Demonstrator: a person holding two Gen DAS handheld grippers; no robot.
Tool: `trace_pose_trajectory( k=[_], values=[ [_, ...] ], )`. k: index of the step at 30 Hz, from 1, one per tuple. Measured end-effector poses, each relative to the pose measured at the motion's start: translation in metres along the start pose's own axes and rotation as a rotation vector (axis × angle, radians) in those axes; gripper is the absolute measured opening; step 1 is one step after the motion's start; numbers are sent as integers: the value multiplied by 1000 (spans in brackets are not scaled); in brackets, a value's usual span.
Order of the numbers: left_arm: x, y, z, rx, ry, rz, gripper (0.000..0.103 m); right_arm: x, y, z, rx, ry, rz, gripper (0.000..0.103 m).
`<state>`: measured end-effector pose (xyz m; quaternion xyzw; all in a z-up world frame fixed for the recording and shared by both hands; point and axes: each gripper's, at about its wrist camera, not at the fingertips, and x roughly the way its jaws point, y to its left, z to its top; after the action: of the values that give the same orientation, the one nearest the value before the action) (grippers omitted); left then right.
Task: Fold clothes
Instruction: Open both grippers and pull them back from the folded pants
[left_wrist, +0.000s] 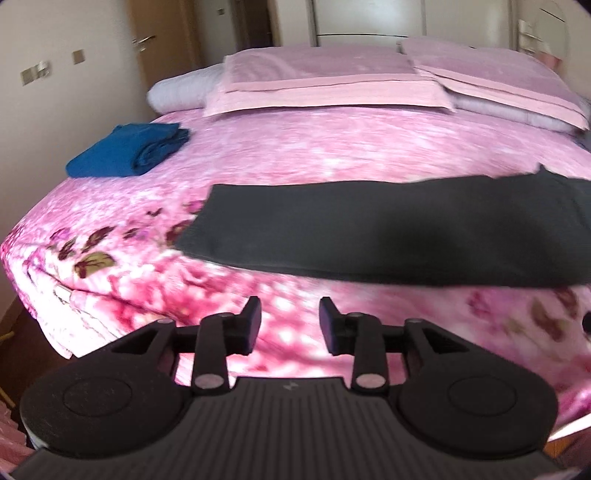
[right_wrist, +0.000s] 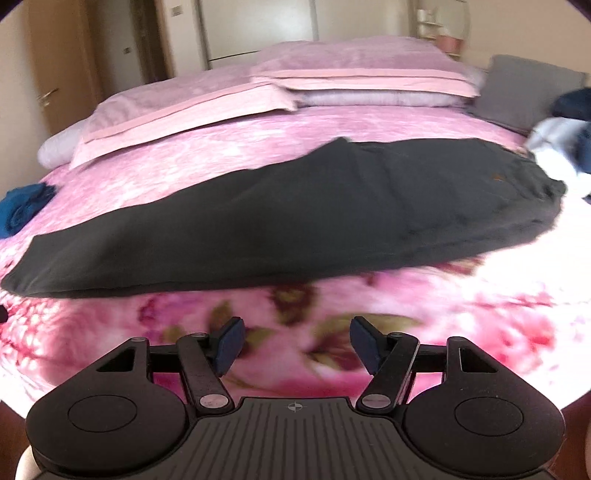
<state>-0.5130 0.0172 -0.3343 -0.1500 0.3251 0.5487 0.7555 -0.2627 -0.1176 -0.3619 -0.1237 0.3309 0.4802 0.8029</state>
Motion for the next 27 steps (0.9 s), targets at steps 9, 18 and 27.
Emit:
trace_pose_trajectory(
  k=[9, 18, 27],
  values=[
    [-47, -40, -11, 84, -62, -49, 40, -51, -44, -7, 70, -42, -41, 68],
    [-79, -44, -19, 92, -106, -51, 41, -84, -49, -15, 63, -69, -38, 68],
    [-98, -39, -25, 89, -138, -53, 44, -108, -46, -17, 42, -98, -30, 68]
  ],
)
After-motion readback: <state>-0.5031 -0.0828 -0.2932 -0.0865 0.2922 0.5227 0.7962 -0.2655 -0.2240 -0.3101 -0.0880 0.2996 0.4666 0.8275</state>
